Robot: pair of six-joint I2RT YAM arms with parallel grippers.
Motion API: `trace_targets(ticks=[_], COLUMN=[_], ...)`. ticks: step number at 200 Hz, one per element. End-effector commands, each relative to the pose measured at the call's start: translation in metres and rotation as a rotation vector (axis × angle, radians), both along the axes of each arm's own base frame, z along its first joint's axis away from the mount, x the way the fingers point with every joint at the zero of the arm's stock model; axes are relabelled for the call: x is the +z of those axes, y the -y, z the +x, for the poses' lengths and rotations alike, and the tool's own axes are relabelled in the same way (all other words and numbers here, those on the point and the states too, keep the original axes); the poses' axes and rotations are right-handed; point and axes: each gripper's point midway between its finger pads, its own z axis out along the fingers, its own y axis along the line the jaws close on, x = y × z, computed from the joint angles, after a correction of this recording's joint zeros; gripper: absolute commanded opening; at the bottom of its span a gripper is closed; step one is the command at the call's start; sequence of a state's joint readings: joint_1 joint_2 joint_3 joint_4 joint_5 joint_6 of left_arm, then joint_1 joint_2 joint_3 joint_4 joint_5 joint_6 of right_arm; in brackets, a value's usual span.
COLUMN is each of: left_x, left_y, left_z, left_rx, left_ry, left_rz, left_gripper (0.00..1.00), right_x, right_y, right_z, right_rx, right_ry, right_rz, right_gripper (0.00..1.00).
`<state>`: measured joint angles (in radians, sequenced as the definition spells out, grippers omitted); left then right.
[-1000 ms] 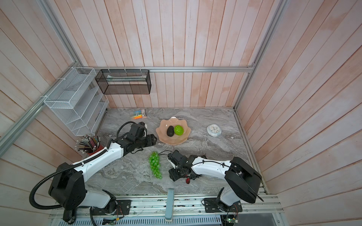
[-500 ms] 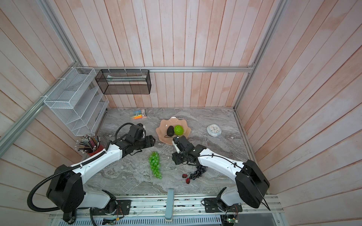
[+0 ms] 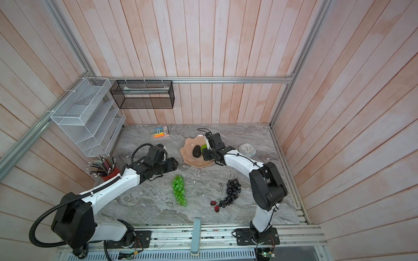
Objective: Arrange fruit in a fruit bowl
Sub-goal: Place the fruit in the fruit bowl.
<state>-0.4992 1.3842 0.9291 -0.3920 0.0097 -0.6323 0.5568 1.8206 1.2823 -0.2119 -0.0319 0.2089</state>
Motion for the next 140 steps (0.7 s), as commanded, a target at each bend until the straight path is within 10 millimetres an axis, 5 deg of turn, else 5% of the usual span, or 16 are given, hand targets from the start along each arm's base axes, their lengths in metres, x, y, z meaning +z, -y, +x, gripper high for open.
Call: trace_targets(ticks=[1, 74, 140], left_x=[0.003, 0.002, -0.011], left_y=[-0.010, -0.013, 0.003], left_z=[-0.006, -0.017, -0.035], left_rx=[0.021, 0.017, -0.068], left_ry=[0.006, -0.023, -0.126], left_rz=[0.014, 0.007, -0.046], left_gripper=[0.71, 0.72, 0.73], right_x=[-0.010, -0.047, -0.051], right_y=[-0.018, -0.026, -0.031], right_z=[0.008, 0.015, 0.015], right_rx=[0.058, 0.057, 0.069], right_ry=[-0.018, -0.071, -0.063], right_rz=[0.020, 0.016, -0.010], right_gripper=[0.51, 0.53, 0.70])
